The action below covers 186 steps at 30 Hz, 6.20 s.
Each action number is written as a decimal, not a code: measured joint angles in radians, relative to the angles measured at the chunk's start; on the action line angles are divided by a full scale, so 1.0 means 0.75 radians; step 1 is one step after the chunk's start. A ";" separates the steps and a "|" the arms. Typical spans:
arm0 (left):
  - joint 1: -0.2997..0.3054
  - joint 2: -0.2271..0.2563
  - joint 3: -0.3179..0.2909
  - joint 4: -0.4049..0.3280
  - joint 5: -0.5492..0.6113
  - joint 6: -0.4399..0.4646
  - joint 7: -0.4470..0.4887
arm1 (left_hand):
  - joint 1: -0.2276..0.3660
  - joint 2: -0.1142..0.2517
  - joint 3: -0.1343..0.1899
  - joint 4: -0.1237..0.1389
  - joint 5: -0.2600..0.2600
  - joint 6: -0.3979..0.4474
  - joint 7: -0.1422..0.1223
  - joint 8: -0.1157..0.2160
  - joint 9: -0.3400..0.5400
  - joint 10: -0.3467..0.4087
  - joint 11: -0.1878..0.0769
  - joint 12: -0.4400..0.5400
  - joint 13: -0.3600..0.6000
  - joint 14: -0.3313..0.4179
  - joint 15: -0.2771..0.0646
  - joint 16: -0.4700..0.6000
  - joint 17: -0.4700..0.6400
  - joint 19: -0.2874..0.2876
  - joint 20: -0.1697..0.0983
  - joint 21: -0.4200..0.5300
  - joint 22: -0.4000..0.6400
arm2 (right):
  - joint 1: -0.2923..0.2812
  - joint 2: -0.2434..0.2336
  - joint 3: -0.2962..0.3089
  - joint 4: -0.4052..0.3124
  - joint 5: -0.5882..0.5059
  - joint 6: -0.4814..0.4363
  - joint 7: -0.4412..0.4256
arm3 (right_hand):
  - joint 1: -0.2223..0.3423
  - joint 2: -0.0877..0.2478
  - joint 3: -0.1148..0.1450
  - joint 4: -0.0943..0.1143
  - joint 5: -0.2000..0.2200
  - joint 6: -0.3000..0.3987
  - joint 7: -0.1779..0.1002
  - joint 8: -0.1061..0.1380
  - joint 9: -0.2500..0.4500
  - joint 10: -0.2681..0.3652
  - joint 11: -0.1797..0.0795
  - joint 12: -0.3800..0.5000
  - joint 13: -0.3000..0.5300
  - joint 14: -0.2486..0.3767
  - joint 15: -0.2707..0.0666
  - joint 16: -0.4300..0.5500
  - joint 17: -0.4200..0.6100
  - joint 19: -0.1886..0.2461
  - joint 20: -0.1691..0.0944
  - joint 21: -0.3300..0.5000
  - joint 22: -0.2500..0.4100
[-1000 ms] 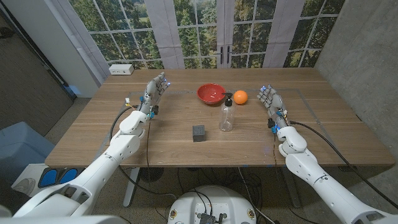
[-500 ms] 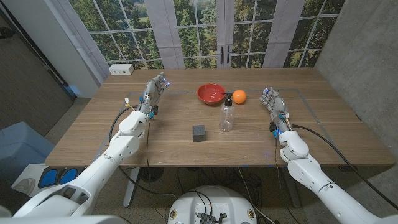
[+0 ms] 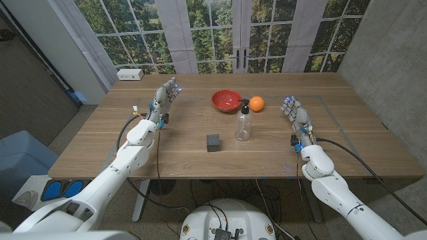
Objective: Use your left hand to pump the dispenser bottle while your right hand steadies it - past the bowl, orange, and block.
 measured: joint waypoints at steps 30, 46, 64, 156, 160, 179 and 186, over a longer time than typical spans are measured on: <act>0.002 0.012 -0.010 0.005 -0.020 -0.018 -0.047 | 0.000 0.000 0.003 -0.018 0.000 0.012 0.003 0.005 0.000 0.000 0.000 0.000 0.000 0.007 -0.007 0.000 -0.004 0.007 -0.007 0.000 0.000 | -0.085 -0.075 -0.011 -0.092 -0.076 -0.021 0.024 | -0.043 -0.300 -0.135 -0.181 -0.003 -0.019 0.045 -0.007 0.000 -0.002 0.042 0.000 -0.002 0.042 0.038 -0.010 -0.054 0.069 0.060 -0.015 0.000; -0.026 0.007 -0.003 0.014 -0.015 -0.012 -0.053 | -0.006 -0.006 0.003 -0.018 0.000 0.024 0.005 0.005 0.000 0.005 0.005 0.006 0.000 0.007 -0.007 0.005 0.000 0.015 0.000 0.000 0.000 | -0.071 -0.091 -0.043 -0.075 -0.278 -0.002 -0.051 | -0.072 -0.427 -0.228 -0.195 0.054 -0.151 0.021 -0.026 0.013 -0.101 0.018 -0.016 0.011 -0.015 0.024 -0.040 -0.056 0.085 0.062 -0.025 0.000; -0.035 0.008 0.005 -0.013 -0.005 0.009 -0.043 | -0.022 -0.011 -0.002 -0.013 0.000 0.031 0.012 0.005 0.000 0.012 0.012 0.006 0.000 0.022 -0.007 0.005 0.000 0.014 0.000 -0.005 0.000 | -0.048 -0.076 -0.084 -0.022 -0.492 0.045 -0.152 | -0.102 -0.425 -0.263 -0.182 0.074 -0.143 0.004 -0.009 0.019 -0.091 -0.006 0.000 0.010 -0.002 0.011 -0.031 -0.055 0.103 0.055 -0.025 0.000; 0.019 0.031 0.002 -0.125 0.011 0.040 0.028 | -0.065 -0.027 0.011 0.033 0.010 0.055 0.021 0.010 0.000 0.043 0.024 0.006 0.000 0.038 -0.009 0.005 0.003 0.034 -0.005 -0.005 0.000 | 0.180 -0.154 -0.321 0.011 -0.972 -0.013 -0.127 | 0.061 -0.398 -0.364 -0.220 0.192 -0.239 -0.016 0.009 0.031 -0.166 -0.040 0.000 0.035 -0.038 -0.007 -0.031 -0.074 0.121 0.070 -0.021 0.006; 0.026 0.034 0.000 -0.133 0.012 0.040 0.033 | -0.065 -0.027 0.011 0.033 0.010 0.055 0.021 0.010 0.000 0.043 0.024 0.006 0.000 0.038 -0.009 0.005 0.003 0.034 -0.005 -0.005 0.000 | 0.186 -0.161 -0.330 -0.009 -0.990 -0.060 -0.122 | 0.075 -0.384 -0.364 -0.220 0.202 -0.280 -0.022 0.004 0.037 -0.211 -0.052 -0.011 0.035 -0.070 0.012 -0.031 -0.073 0.099 0.071 -0.033 0.006; 0.044 0.054 -0.020 -0.169 -0.011 0.064 0.043 | -0.071 -0.032 0.017 0.039 0.010 0.055 0.022 0.010 0.000 0.043 0.024 0.006 0.000 0.038 -0.009 0.005 0.003 0.033 -0.005 -0.005 0.000 | 0.203 -0.186 -0.375 -0.083 -1.106 -0.232 -0.168 | 0.314 -0.301 -0.362 -0.223 0.237 -0.208 -0.102 0.082 0.044 -0.119 -0.116 0.057 0.069 0.120 -0.061 0.095 -0.019 0.279 0.057 0.044 0.023; 0.046 0.053 -0.023 -0.175 -0.018 0.067 0.038 | -0.071 -0.032 0.017 0.039 0.010 0.063 0.028 0.010 0.000 0.043 0.024 0.006 0.000 0.038 -0.009 0.005 0.003 0.033 -0.005 -0.005 0.000 | 0.203 -0.164 -0.402 -0.070 -1.203 -0.235 -0.277 | 0.518 -0.205 -0.323 -0.235 0.213 -0.023 -0.176 0.165 0.043 0.106 -0.174 0.108 0.093 0.362 -0.070 0.249 0.050 0.460 -0.065 0.132 0.050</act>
